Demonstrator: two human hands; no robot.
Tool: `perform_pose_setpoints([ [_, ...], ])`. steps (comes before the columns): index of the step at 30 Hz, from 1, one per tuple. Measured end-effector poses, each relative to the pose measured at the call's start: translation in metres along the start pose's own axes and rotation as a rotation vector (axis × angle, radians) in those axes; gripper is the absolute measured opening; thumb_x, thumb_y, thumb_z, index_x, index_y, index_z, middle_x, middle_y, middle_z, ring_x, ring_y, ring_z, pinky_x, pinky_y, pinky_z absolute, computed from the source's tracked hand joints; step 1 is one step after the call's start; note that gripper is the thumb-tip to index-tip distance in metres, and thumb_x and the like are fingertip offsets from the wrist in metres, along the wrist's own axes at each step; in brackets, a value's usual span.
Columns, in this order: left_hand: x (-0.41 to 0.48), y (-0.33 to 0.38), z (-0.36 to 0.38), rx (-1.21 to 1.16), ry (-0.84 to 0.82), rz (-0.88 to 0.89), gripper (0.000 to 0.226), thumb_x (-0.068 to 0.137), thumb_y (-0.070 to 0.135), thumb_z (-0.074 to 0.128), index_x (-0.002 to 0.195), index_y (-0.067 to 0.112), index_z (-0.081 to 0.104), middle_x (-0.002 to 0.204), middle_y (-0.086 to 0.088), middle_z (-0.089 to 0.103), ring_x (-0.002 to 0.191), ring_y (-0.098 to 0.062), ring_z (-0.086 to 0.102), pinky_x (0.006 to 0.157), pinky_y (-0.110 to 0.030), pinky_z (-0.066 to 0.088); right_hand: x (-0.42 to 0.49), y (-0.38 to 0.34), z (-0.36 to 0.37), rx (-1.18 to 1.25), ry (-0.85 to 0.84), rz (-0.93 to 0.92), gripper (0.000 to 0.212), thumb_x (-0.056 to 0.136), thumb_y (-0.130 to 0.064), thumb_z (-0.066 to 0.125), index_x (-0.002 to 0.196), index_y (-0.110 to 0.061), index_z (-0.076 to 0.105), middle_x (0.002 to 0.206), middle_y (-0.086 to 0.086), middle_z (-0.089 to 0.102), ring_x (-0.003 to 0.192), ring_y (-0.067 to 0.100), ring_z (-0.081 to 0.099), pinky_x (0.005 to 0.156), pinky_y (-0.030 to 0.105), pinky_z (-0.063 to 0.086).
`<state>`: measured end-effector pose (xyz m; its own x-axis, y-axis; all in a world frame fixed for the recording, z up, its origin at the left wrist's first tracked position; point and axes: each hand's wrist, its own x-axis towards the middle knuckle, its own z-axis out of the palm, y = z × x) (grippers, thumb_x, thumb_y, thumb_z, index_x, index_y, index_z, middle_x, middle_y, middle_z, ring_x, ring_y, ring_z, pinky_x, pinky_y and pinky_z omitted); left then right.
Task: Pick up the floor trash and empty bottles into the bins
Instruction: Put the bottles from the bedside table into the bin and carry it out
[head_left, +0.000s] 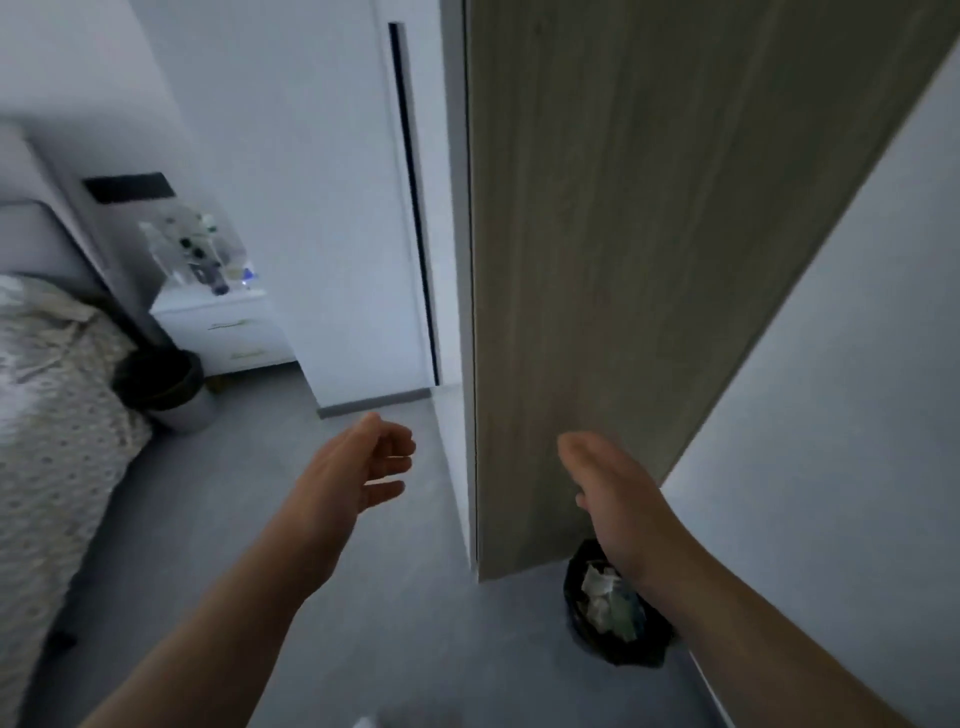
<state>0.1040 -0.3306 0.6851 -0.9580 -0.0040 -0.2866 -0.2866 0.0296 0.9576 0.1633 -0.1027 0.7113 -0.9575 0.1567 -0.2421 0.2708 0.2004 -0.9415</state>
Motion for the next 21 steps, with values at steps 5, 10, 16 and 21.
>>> perform_pose_setpoints([
  [5,-0.045,0.005,-0.108,-0.095,0.250,0.039,0.040,0.092,0.043,0.042,0.089,0.012,0.067,0.095,-0.008,0.069,0.095,-0.025,0.063,0.079,-0.039,0.050,0.006,-0.039,0.063,-0.050,-0.132,-0.098,0.016,0.097,-0.031,0.047,0.086,-0.035,0.058,0.098,-0.020,0.057,0.099,0.006,0.055,0.105,0.040,0.040],
  [10,-0.077,-0.004,-0.197,-0.211,0.433,0.043,0.043,0.101,0.030,0.032,0.085,0.010,0.066,0.091,-0.010,0.066,0.086,-0.022,0.061,0.074,-0.036,0.050,0.003,-0.070,0.146,-0.065,-0.264,-0.131,0.012,0.095,-0.028,0.051,0.097,-0.028,0.064,0.109,-0.009,0.063,0.102,0.004,0.056,0.101,0.038,0.042],
  [16,-0.093,-0.007,-0.277,-0.258,0.490,0.105,0.039,0.098,0.035,0.039,0.085,0.013,0.068,0.090,-0.007,0.070,0.086,-0.020,0.064,0.072,-0.035,0.050,-0.008,-0.102,0.244,-0.136,-0.325,-0.191,0.016,0.094,-0.035,0.052,0.106,-0.034,0.063,0.111,-0.015,0.064,0.111,0.008,0.056,0.106,0.043,0.041],
  [21,-0.078,0.006,-0.336,-0.268,0.487,0.153,0.042,0.100,0.030,0.031,0.086,0.011,0.067,0.087,-0.005,0.071,0.087,-0.022,0.063,0.072,-0.036,0.049,-0.006,-0.123,0.310,-0.119,-0.334,-0.227,0.018,0.095,-0.035,0.050,0.109,-0.033,0.062,0.109,-0.018,0.061,0.109,0.002,0.055,0.106,0.039,0.042],
])
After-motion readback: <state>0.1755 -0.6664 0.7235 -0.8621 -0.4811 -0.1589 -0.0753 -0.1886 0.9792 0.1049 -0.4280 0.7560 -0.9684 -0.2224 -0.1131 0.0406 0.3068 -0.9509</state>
